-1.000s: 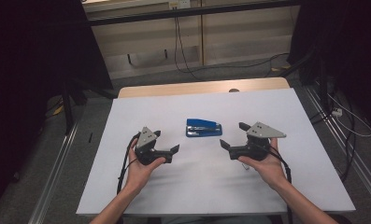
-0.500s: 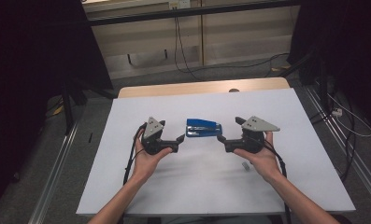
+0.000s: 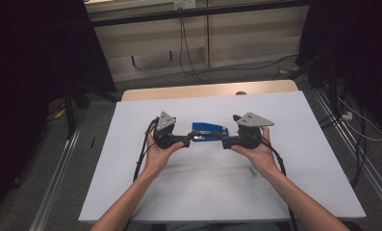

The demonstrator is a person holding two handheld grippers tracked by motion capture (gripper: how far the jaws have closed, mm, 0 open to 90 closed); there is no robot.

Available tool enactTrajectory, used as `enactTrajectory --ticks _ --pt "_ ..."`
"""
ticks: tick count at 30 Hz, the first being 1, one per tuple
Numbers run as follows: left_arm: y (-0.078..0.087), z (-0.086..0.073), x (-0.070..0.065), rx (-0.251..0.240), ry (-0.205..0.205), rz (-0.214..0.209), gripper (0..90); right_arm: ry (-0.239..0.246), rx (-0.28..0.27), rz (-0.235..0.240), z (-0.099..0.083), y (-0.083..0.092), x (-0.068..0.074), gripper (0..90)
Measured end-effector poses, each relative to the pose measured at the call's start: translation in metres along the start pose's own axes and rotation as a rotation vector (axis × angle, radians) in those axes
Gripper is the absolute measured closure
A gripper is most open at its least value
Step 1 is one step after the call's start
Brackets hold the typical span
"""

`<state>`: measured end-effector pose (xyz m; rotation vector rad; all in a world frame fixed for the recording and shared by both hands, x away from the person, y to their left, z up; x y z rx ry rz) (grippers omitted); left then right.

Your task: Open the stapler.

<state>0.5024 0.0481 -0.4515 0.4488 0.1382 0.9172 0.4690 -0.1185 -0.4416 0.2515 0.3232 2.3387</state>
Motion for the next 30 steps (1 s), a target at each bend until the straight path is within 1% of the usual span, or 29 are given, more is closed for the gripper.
enactTrajectory --ticks 1,2,3,4,5,6,7,8,9,10,12,13,14,17,18,19,20,21,22,23,24,25,27,28,29,30 --pt "-0.002 0.0 0.0 0.002 -0.002 0.008 5.5 -0.012 0.002 0.003 -0.002 -0.003 0.0 8.2" --pt "-0.004 -0.001 0.0 0.004 0.001 0.008 5.5 -0.012 0.002 0.003 -0.002 -0.003 0.0 8.2" --pt "-0.004 -0.003 -0.001 0.011 0.012 0.0 5.4 -0.026 0.029 0.002 -0.008 -0.005 -0.001 8.2" --pt "-0.005 -0.006 -0.001 0.023 0.014 -0.006 5.4 -0.026 0.029 0.002 -0.008 -0.005 -0.001 8.2" --pt "-0.006 -0.009 -0.001 0.041 0.01 -0.008 5.2 -0.022 0.058 -0.003 -0.012 -0.007 -0.002 8.2" --pt "-0.006 -0.011 0.0 0.056 -0.009 0.007 5.4 -0.013 0.088 -0.017 -0.017 -0.008 -0.003 8.3" --pt "-0.006 -0.011 0.0 0.056 -0.009 0.007 5.4 -0.013 0.088 -0.017 -0.017 -0.008 -0.003 8.3" --pt "-0.006 -0.012 0.001 0.063 -0.018 0.008 5.4 -0.027 0.092 -0.011 -0.018 -0.009 -0.003 10.2" --pt "-0.006 -0.014 0.001 0.072 -0.012 0.003 5.5 -0.028 0.086 -0.004 -0.018 -0.01 -0.003 11.6" --pt "-0.007 -0.015 0.002 0.077 -0.015 0.002 5.5 -0.028 0.086 -0.004 -0.018 -0.01 -0.003 11.6" --pt "-0.008 -0.017 0.003 0.084 -0.029 0.009 5.7 -0.012 0.099 -0.004 -0.019 -0.011 -0.002 13.2" --pt "-0.008 -0.017 0.005 0.083 -0.032 0.022 6.0 -0.002 0.105 0.014 -0.02 -0.012 0.0 19.2" --pt "-0.008 -0.017 0.005 0.083 -0.032 0.022 6.1 -0.002 0.105 0.014 -0.02 -0.012 0.0 19.2" --pt "-0.008 -0.017 0.007 0.078 -0.017 0.023 6.1 0.013 0.117 0.031 -0.021 -0.013 0.002 29.8" --pt "-0.009 -0.017 0.007 0.08 -0.013 0.02 6.1 0.008 0.141 0.045 -0.022 -0.013 0.003 36.0" --pt "-0.009 -0.018 0.007 0.084 -0.005 0.013 6.1 0.007 0.159 0.058 -0.023 -0.014 0.004 40.4" --pt "-0.01 -0.019 0.007 0.087 0.01 0.002 6.1 0.007 0.159 0.058 -0.023 -0.014 0.004 40.4" --pt "-0.01 -0.02 0.006 0.09 0.026 -0.008 6.1 0.007 0.169 0.074 -0.024 -0.014 0.005 45.2" --pt "-0.01 -0.02 0.006 0.091 0.027 -0.013 6.1 0.01 0.172 0.083 -0.024 -0.014 0.006 47.4" --pt "-0.011 -0.021 0.007 0.089 0.005 0.008 5.9 0.022 0.168 0.089 -0.023 -0.015 0.008 53.9" --pt "-0.011 -0.021 0.007 0.089 0.005 0.008 5.9 0.022 0.168 0.089 -0.023 -0.015 0.008 53.9" --pt "-0.011 -0.02 0.007 0.087 0.0 0.014 5.9 0.023 0.16 0.089 -0.022 -0.015 0.008 56.7" --pt "-0.011 -0.02 0.006 0.085 0.004 0.006 5.9 0.018 0.138 0.091 -0.019 -0.015 0.01 67.3" --pt "-0.011 -0.02 0.006 0.084 0.004 0.008 5.9 0.018 0.138 0.091 -0.019 -0.015 0.01 67.3" --pt "-0.011 -0.02 0.005 0.085 0.002 0.006 6.0 0.009 0.132 0.084 -0.019 -0.014 0.008 72.5" --pt "-0.011 -0.021 0.004 0.088 0.003 0.0 6.2 0.007 0.132 0.091 -0.02 -0.015 0.009 76.7"
Point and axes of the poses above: each handheld gripper's, and its own axes: y roughly backward along the jaws, z roughly out of its top, x roughly to its left, the point moved 9 cm from there along -y, roughly forward along the jaws, and after that the axes turned 10 degrees about z, right-handed, at the moved point
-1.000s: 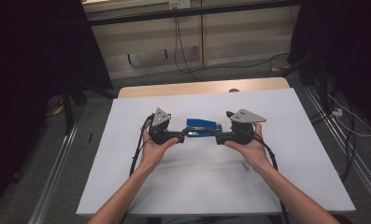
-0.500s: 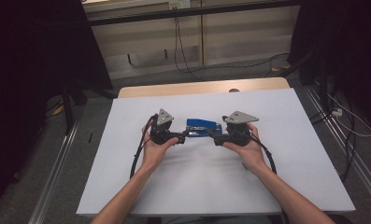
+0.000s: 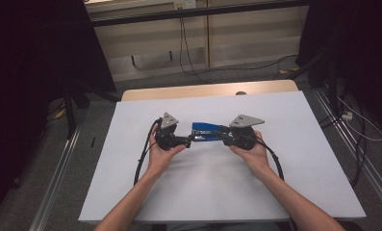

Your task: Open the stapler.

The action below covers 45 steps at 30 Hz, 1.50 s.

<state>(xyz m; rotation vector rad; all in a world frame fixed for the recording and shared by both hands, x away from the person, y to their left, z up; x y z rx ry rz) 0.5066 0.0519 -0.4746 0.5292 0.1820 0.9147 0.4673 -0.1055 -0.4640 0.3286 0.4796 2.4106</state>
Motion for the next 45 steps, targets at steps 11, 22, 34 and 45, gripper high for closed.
enactTrajectory --ticks 11,22,34,45 --pt "0.003 -0.005 -0.004 -0.001 0.002 -0.035 24.5 0.016 0.035 0.047 -0.004 -0.003 0.005 90.0" --pt "0.0 -0.013 0.0 0.034 0.001 -0.038 59.1 0.026 0.052 0.039 -0.005 -0.003 0.004 90.0" --pt "-0.003 -0.012 -0.002 0.028 -0.004 -0.035 90.0 0.013 0.095 0.084 -0.007 -0.025 0.016 90.0" --pt "-0.006 -0.014 0.0 0.047 -0.003 -0.039 90.0 -0.003 0.112 0.083 -0.005 -0.049 0.019 90.0"
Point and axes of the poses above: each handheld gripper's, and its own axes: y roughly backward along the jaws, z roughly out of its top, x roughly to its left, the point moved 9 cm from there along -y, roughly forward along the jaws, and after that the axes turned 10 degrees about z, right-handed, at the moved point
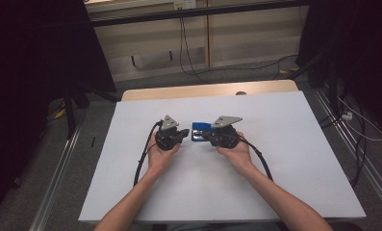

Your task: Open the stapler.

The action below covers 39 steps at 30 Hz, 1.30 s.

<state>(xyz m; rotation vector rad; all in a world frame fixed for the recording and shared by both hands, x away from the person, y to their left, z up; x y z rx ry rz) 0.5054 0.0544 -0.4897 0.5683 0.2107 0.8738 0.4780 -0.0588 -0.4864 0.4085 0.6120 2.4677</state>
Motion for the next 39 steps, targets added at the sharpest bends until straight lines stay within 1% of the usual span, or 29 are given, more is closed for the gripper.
enactTrajectory --ticks 2,5,6,7,8,15,18,22,24,30,34,39 --pt "-0.001 0.001 -0.001 0.002 0.003 0.002 90.0 -0.003 0.006 -0.008 -0.002 -0.004 -0.002 90.0" --pt "-0.004 0.002 -0.004 0.008 -0.004 -0.003 90.0 -0.01 0.011 -0.013 -0.003 -0.006 -0.005 90.0" --pt "-0.005 0.001 -0.005 0.013 -0.005 -0.002 90.0 -0.016 0.021 -0.027 -0.004 -0.008 -0.007 90.0" --pt "-0.006 0.001 -0.005 0.014 -0.011 -0.002 90.0 -0.018 0.03 -0.033 -0.006 -0.009 -0.008 90.0" --pt "-0.006 0.0 -0.006 0.018 -0.008 -0.007 90.0 -0.018 0.036 -0.037 -0.006 -0.009 -0.009 90.0" --pt "-0.007 -0.001 -0.006 0.023 -0.002 -0.007 90.0 -0.019 0.054 -0.052 -0.009 -0.011 -0.014 90.0" --pt "-0.007 -0.002 -0.003 0.027 0.0 0.0 90.0 -0.02 0.064 -0.052 -0.012 -0.013 -0.013 90.0" --pt "-0.008 -0.003 -0.002 0.031 0.005 0.003 90.0 -0.018 0.065 -0.058 -0.013 -0.014 -0.015 90.0" --pt "-0.008 -0.003 -0.001 0.033 0.007 0.002 90.0 -0.02 0.08 -0.065 -0.016 -0.015 -0.017 90.0" --pt "-0.01 -0.003 -0.002 0.037 0.0 0.003 90.0 -0.027 0.082 -0.069 -0.015 -0.016 -0.018 90.0" --pt "-0.014 -0.002 -0.003 0.039 0.008 0.003 90.0 -0.025 0.086 -0.075 -0.015 -0.016 -0.019 90.0" --pt "-0.017 -0.001 -0.004 0.037 -0.003 0.003 90.0 -0.03 0.083 -0.071 -0.015 -0.016 -0.019 90.0"
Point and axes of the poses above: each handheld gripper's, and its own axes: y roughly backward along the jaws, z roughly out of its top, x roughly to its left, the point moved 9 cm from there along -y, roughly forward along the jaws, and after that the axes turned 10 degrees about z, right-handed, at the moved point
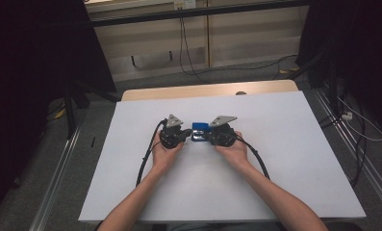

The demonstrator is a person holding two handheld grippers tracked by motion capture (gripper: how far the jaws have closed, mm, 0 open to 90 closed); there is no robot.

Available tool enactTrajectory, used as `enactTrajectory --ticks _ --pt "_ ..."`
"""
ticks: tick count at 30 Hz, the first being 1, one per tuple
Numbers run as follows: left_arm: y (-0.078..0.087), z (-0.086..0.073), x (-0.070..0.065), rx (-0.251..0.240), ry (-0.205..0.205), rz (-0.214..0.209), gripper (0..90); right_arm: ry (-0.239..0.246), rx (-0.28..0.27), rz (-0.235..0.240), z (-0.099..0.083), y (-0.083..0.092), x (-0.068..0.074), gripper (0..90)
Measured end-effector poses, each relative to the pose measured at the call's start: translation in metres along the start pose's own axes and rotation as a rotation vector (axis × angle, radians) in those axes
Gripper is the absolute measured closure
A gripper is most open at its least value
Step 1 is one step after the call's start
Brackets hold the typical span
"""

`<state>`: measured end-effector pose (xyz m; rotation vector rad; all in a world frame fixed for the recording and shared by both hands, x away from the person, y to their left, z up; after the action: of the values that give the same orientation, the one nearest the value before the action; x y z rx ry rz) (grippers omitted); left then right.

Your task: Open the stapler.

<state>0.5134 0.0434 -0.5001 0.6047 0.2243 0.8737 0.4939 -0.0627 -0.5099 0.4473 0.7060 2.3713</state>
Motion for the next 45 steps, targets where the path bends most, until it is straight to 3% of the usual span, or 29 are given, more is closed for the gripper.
enactTrajectory --ticks 5,7,10,25,45 --pt "-0.001 0.001 -0.001 0.002 -0.007 0.013 90.0 -0.004 0.0 0.0 0.0 0.0 0.0 90.0" --pt "-0.001 0.002 -0.001 -0.001 -0.033 0.026 90.0 -0.004 0.001 0.001 0.0 0.0 0.0 90.0" --pt "-0.003 0.001 0.0 -0.002 -0.035 0.011 90.0 -0.003 0.0 0.0 0.0 0.0 0.0 90.0" --pt "-0.003 0.006 0.0 0.001 -0.092 0.048 90.0 0.001 0.0 -0.002 0.0 0.0 0.0 90.0" --pt "0.0 0.013 0.0 -0.042 -0.042 0.036 90.0 -0.007 -0.006 -0.006 0.0 0.0 0.0 90.0"
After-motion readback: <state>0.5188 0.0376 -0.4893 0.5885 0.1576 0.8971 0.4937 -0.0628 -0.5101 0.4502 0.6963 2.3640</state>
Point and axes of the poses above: each handheld gripper's, and its own axes: y roughly backward along the jaws, z roughly out of its top, x roughly to its left, the point moved 9 cm from there along -y, roughly forward along the jaws, and after that the axes turned 10 degrees about z, right-handed, at the moved point
